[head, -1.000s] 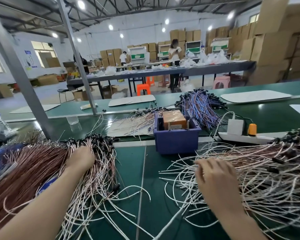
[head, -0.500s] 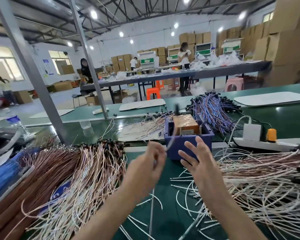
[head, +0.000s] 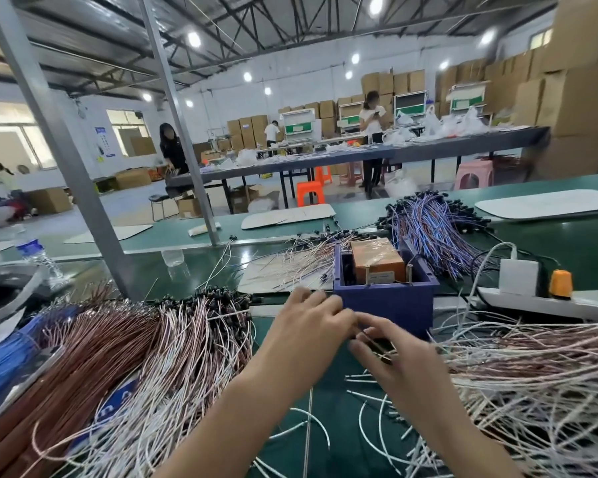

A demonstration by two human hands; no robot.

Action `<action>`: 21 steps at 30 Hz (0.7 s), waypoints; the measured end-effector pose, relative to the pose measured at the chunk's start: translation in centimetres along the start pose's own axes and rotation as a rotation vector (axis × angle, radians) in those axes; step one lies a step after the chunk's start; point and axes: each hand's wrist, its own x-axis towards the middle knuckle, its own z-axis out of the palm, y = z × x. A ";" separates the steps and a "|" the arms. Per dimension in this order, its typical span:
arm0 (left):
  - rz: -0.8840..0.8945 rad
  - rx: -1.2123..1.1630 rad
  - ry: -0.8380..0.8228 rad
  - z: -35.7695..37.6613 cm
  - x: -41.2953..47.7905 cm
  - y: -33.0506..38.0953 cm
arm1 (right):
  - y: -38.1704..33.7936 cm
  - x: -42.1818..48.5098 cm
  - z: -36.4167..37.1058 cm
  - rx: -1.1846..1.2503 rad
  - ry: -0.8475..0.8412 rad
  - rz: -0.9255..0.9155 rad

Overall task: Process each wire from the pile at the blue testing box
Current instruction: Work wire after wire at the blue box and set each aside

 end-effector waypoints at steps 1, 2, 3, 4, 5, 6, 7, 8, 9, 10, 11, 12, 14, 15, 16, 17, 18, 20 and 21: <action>-0.002 0.061 0.020 -0.2 0.6 -0.1 | 0.0 0.2 0.5 0.019 0.006 0.019; -0.032 0.102 0.061 -0.1 0.9 0.0 | 0.2 0.3 0.9 0.065 0.038 0.042; -0.098 0.102 0.127 0.0 1.1 0.2 | 0.5 0.4 1.1 0.116 0.089 0.056; -0.178 0.044 0.229 0.2 1.0 0.7 | 0.8 0.4 1.1 0.153 0.140 0.068; -0.291 -0.080 0.343 0.3 0.8 1.6 | 1.1 0.3 1.1 0.182 0.178 0.086; -0.428 -0.261 0.459 0.4 0.5 2.7 | 1.4 0.1 1.1 0.216 0.200 0.109; -0.602 -0.500 0.532 0.6 0.1 3.8 | 1.8 -0.1 1.3 0.251 0.216 0.134; -0.818 -0.775 0.520 1.0 0.0 4.7 | 2.2 -0.2 1.5 0.277 0.227 0.159; -1.046 -1.060 0.449 1.7 0.2 5.2 | 2.5 -0.3 1.6 0.290 0.228 0.182; -1.255 -1.309 0.338 2.4 0.6 5.2 | 2.8 -0.5 1.8 0.285 0.218 0.191; -1.401 -1.538 0.243 3.1 1.2 4.8 | 3.1 -0.5 1.9 0.274 0.203 0.189; -1.469 -1.743 0.219 3.5 1.7 4.3 | 3.3 -0.5 2.0 0.262 0.182 0.186; -1.431 -1.995 0.324 3.9 2.7 3.4 | 3.5 -0.5 2.0 0.254 0.138 0.193; -1.374 -2.047 0.399 4.0 3.1 2.9 | 3.7 -0.4 2.1 0.262 0.131 0.200; -1.313 -2.055 0.470 4.2 3.3 2.5 | 3.8 -0.4 2.2 0.274 0.139 0.207; -1.264 -2.022 0.520 4.3 3.4 2.2 | 3.9 -0.3 2.2 0.288 0.159 0.212; -1.233 -1.932 0.532 4.6 3.4 2.1 | 4.0 -0.2 2.2 0.305 0.186 0.223; -1.177 -1.633 0.456 5.4 3.3 2.5 | 4.1 -0.1 2.1 0.346 0.246 0.261; -1.142 -1.486 0.401 5.9 3.1 3.0 | 4.2 0.0 2.1 0.360 0.275 0.278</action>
